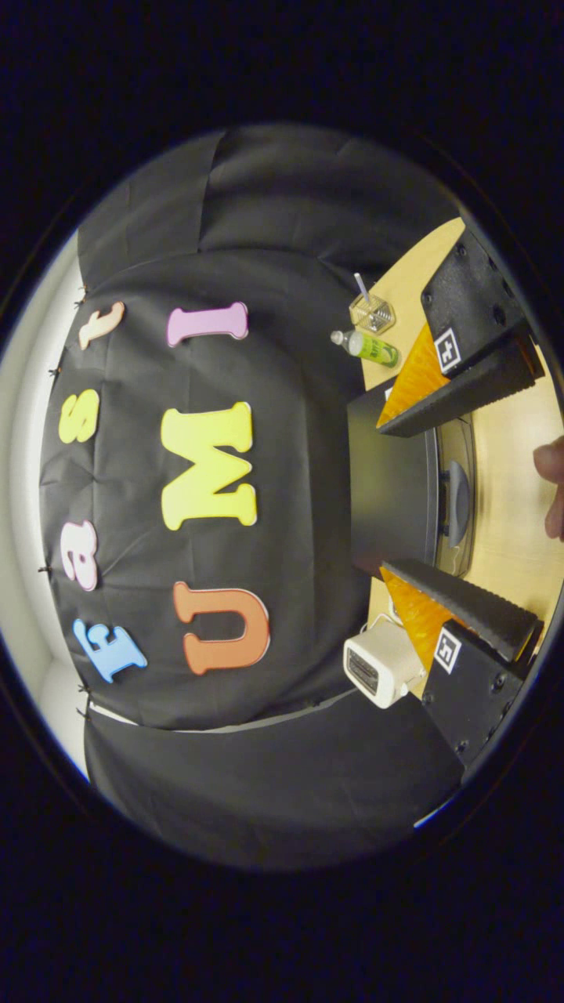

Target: Open the toaster oven, put the food inside, and close the toaster oven door.

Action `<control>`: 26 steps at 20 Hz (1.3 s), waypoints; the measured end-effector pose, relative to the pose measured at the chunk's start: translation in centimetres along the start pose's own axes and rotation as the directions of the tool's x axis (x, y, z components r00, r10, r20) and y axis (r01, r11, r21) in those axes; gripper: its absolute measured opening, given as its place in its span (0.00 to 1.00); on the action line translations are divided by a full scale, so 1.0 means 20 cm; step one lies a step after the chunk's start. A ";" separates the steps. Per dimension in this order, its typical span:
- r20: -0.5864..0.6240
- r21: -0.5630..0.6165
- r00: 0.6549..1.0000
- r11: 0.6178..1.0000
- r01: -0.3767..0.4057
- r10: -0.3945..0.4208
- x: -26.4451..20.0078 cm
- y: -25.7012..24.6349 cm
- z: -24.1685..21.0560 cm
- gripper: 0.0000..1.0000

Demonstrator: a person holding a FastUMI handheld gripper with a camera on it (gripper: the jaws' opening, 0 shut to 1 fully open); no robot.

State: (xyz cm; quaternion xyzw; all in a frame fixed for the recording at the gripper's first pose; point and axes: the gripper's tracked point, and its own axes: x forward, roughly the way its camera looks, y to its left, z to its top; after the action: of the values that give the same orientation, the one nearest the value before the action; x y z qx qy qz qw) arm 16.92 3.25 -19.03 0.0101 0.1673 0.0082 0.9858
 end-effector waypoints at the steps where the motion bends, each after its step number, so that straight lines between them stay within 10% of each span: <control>1: -0.025 -0.008 1.000 1.000 0.008 -0.009 0.07 -0.01 -0.06 1.00; 9: -0.216 -0.020 0.976 1.000 0.020 -0.024 0.49 -0.03 -0.50 1.00; 26: -0.199 -0.052 0.980 0.998 0.019 -0.029 0.29 -0.02 -0.76 1.00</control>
State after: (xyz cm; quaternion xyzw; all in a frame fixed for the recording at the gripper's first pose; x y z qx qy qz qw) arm 17.35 3.16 -35.30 -0.0173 0.2651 0.0016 0.9641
